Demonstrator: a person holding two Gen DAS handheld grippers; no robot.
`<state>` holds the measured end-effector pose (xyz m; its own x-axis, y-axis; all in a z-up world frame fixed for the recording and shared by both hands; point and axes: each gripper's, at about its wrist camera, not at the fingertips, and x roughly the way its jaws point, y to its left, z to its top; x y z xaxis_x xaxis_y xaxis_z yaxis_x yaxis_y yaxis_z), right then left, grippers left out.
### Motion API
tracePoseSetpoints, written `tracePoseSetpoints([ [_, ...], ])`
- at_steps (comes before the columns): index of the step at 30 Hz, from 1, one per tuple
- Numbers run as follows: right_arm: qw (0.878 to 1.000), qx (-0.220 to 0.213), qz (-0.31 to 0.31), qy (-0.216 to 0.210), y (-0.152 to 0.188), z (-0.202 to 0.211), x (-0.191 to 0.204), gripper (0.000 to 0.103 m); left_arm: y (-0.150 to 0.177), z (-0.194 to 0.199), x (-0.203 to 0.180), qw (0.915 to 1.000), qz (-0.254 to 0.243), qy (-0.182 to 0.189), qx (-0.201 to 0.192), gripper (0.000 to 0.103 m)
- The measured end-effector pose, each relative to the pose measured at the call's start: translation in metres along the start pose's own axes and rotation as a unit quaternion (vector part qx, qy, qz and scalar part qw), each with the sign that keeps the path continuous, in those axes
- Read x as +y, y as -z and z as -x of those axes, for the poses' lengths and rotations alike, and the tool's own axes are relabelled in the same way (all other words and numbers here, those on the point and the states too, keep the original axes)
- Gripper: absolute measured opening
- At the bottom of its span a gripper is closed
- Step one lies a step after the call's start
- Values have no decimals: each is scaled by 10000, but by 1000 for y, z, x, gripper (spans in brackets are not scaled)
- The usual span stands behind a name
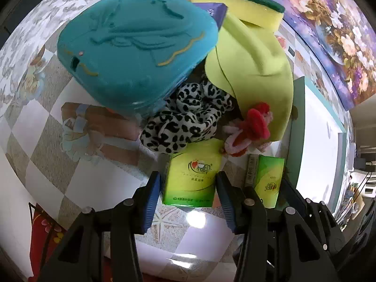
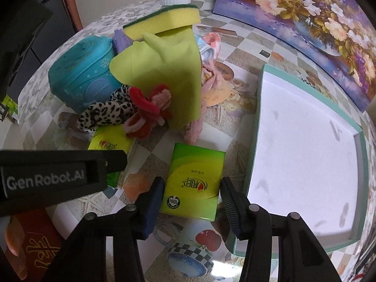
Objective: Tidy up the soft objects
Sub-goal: 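Grasp one green tissue pack with the left gripper while the right gripper grasps the other, then carry both tissue packs over the white tray and open both grippers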
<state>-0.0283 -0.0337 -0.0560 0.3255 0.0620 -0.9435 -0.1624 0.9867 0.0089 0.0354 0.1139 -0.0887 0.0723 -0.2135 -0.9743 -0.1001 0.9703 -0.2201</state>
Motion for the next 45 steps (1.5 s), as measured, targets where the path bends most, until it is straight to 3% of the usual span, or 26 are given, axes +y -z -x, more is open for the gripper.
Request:
tracePoseSetpoints([
  [7,10000,48,18,-46,5,1,3,51,0,-2,-14,9997,-172,-187,-35,51],
  [16,9997,91,-128,-168,6,-1,-4,51,8,-15,-23,9996,-254,-137,31,53],
  [19,9995,102,-175,-235,7,0,-5,51,9,-12,-26,9996,-272,33,52,43],
  [28,9994,20,-181,-308,5,3,-7,50,1,12,-49,9995,-243,202,96,38],
  [38,9961,-341,-713,-391,10,34,-27,50,6,59,-66,9956,-504,683,-406,38],
  [45,9906,-562,-1183,-393,14,54,-49,50,11,90,-51,9910,-580,944,-750,37],
])
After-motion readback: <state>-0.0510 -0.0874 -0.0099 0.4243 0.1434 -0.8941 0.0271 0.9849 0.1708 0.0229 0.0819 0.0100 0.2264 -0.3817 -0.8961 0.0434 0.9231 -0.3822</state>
